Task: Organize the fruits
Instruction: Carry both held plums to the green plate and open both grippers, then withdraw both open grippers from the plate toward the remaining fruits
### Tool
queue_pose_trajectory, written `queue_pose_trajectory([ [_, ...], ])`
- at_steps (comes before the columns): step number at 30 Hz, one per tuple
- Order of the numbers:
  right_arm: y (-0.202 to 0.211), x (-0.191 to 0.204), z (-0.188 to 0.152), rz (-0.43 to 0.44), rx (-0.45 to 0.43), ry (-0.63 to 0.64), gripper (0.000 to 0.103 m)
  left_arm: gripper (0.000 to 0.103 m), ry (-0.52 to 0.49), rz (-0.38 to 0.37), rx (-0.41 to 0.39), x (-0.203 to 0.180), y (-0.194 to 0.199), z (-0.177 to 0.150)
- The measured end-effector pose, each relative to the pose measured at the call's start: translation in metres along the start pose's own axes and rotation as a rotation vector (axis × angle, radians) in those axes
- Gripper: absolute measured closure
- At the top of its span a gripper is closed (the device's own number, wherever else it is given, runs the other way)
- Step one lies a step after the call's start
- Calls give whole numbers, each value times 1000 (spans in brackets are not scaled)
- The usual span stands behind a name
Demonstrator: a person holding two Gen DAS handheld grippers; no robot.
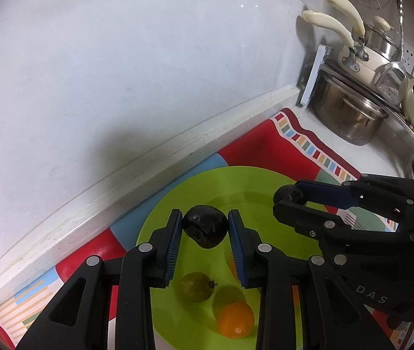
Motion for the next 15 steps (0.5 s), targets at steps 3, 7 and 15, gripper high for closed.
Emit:
queue_pose_trajectory([
  [3,1,-1,-1,-5,-2,-13,73,65,-4,11,-6,0,2,0],
  [7,7,-2,0,-13,-7,-27,72,65,-7,48,-19,2,12,-1],
  [15,40,2,-3,-18,-56,-42,71,62,31,71,-32,4,55,-17],
])
Point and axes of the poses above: each gripper's, at about its wrist camera, not at the fingertips, and y roughly against the way its jaws point, x to its left, z to its top, the point moved 6 cm from there along -y, roughly the way its jaws point, and after that the axes turned 4 degrees about z, right-handed, at the moved point
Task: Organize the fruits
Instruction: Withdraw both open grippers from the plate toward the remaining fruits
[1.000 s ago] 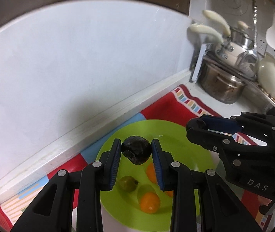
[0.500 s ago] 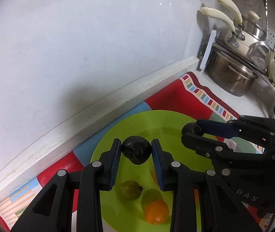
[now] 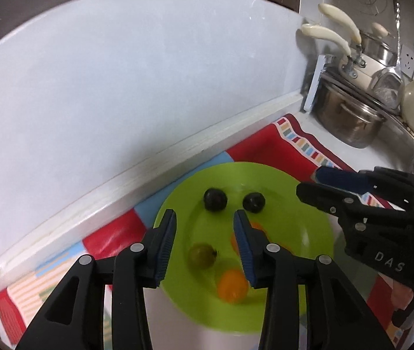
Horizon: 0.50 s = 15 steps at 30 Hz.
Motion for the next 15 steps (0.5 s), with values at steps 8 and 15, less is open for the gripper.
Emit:
queue_pose_trajectory([
  [8,55,27,-10,-1,-76,33,64,53,6,7,-70,1,62,-19],
  [15,94,60,-21,9,-120,86,58,45,12,33,-119,5,112,-37],
])
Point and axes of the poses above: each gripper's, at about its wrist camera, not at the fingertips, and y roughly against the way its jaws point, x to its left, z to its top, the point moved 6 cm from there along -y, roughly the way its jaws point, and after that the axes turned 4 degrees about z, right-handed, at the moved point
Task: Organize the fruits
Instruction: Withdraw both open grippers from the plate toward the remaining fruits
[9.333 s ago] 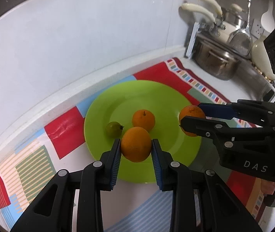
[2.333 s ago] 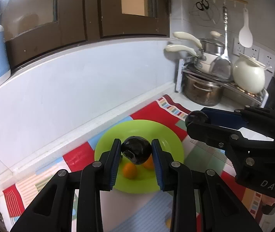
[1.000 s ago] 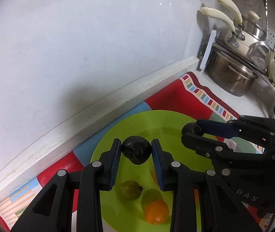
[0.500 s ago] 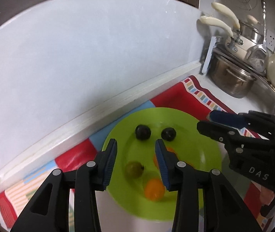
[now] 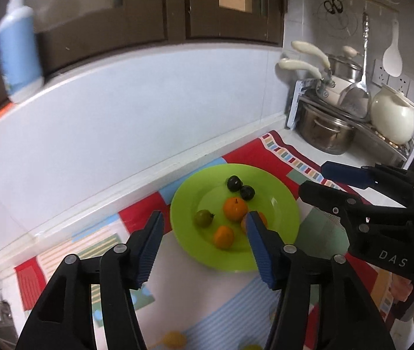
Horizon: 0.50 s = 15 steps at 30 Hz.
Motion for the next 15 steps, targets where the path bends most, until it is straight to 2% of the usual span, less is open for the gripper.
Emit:
queue_pose_trajectory([
  [7,30,33,-15,15,-25,69,57,41,6,30,-40,3,44,-23],
  [15,56,47,-33,20,-38,101,57,38,42,47,-58,2,73,-54],
])
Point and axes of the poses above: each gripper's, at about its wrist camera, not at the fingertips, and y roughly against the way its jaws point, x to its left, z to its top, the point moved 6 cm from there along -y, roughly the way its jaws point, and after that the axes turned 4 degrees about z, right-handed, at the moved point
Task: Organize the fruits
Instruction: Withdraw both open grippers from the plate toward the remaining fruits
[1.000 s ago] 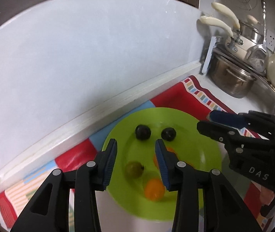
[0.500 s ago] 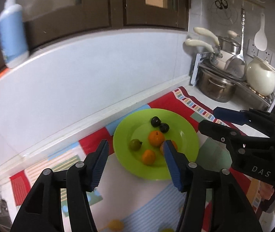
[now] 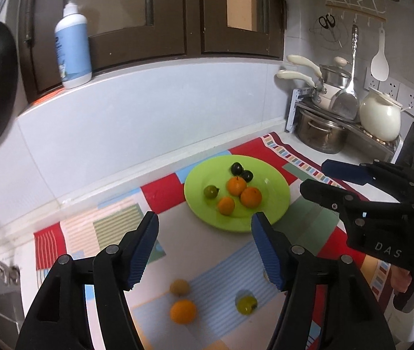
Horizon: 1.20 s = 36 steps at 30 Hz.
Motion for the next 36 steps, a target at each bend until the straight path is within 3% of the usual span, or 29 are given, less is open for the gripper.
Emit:
queue_pose_trajectory([
  [17,31,23,-38,28,-18,100,57,37,-36,3,-42,-22,25,-51],
  [27,23,30,-66,39,56,171,57,37,-139,-6,-70,-38,24,-74],
  [36,7,28,-94,54,146,195,57,37,-198,-59,3,-52,2,-98],
])
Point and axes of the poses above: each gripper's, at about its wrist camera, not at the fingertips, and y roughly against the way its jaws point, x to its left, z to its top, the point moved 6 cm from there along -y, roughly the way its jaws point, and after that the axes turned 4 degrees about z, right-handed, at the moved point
